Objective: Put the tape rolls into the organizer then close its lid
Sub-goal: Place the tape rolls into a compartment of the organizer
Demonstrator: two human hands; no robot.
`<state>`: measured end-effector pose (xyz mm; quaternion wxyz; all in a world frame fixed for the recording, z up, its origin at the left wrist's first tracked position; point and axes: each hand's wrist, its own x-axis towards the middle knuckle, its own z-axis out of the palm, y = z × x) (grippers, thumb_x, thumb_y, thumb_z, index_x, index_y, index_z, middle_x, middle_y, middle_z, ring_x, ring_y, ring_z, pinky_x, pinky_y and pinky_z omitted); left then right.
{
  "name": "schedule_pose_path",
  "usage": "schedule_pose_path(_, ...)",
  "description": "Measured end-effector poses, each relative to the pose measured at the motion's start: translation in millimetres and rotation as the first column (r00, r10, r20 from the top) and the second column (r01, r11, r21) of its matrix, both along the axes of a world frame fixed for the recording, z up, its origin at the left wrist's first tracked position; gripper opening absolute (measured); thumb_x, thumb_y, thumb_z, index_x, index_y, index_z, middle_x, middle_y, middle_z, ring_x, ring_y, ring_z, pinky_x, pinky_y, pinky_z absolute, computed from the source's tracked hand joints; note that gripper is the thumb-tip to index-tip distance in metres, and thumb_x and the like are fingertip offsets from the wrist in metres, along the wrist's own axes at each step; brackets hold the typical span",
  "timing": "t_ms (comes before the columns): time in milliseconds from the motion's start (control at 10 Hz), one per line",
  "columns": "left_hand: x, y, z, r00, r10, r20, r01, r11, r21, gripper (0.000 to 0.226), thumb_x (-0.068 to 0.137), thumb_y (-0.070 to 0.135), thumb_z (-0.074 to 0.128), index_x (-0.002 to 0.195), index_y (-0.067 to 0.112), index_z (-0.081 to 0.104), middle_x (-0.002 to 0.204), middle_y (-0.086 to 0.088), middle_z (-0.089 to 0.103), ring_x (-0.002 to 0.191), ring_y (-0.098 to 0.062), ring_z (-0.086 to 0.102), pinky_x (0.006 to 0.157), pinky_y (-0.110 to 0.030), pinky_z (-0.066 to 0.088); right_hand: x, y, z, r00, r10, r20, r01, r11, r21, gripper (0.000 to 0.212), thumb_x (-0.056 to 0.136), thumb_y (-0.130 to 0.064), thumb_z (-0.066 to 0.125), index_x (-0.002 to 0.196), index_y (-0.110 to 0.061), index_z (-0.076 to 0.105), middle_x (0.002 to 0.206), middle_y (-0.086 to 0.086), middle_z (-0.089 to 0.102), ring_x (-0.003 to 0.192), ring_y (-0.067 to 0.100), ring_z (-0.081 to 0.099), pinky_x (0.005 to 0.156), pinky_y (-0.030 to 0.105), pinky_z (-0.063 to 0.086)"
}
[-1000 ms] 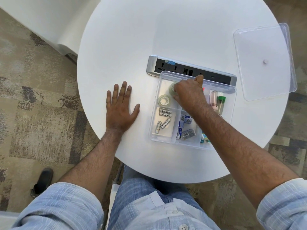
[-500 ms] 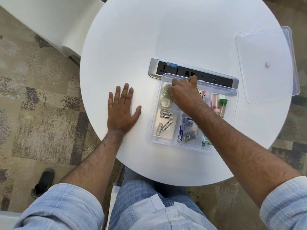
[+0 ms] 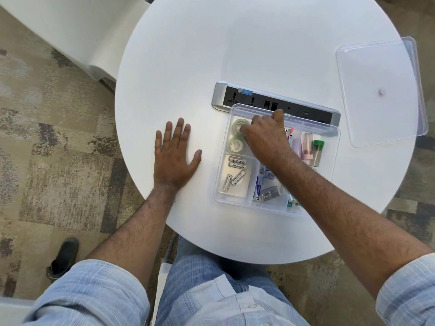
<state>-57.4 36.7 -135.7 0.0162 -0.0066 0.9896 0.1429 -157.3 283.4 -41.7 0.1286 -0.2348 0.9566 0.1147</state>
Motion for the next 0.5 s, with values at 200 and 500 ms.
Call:
schedule_pose_path(200, -0.5, 0.0, 1.5, 1.0, -0.001, 0.0, 0.001, 1.0, 0.003, 0.077, 0.102, 0.053, 0.044, 0.167, 0.02, 0.021, 0.177, 0.0, 0.014, 0.165, -0.027, 0.009, 0.132, -0.056, 0.011, -0.1, -1.4, -3.8, 1.0, 0.009, -0.006, -0.01, 0.998, -0.068, 0.019, 0.079, -0.023, 0.084, 0.095, -0.023, 0.072, 0.081, 0.0, 0.064, 0.078, 0.022, 0.063, 0.093, 0.048, 0.032)
schedule_pose_path(500, -0.8, 0.6, 4.1, 1.0, 0.001, 0.009, -0.001, 1.0, 0.008, 0.076, 0.102, 0.052, 0.045, 0.167, 0.019, 0.021, 0.177, 0.0, 0.014, 0.165, -0.027, 0.008, 0.132, -0.056, 0.011, 1.6, -1.0, -3.3, 0.998, -0.052, -0.018, 0.048, 0.985, -0.168, 0.056, 0.074, -0.004, 0.079, 0.114, -0.018, 0.043, 0.066, -0.005, 0.063, 0.062, 0.021, 0.056, 0.086, 0.044, 0.038)
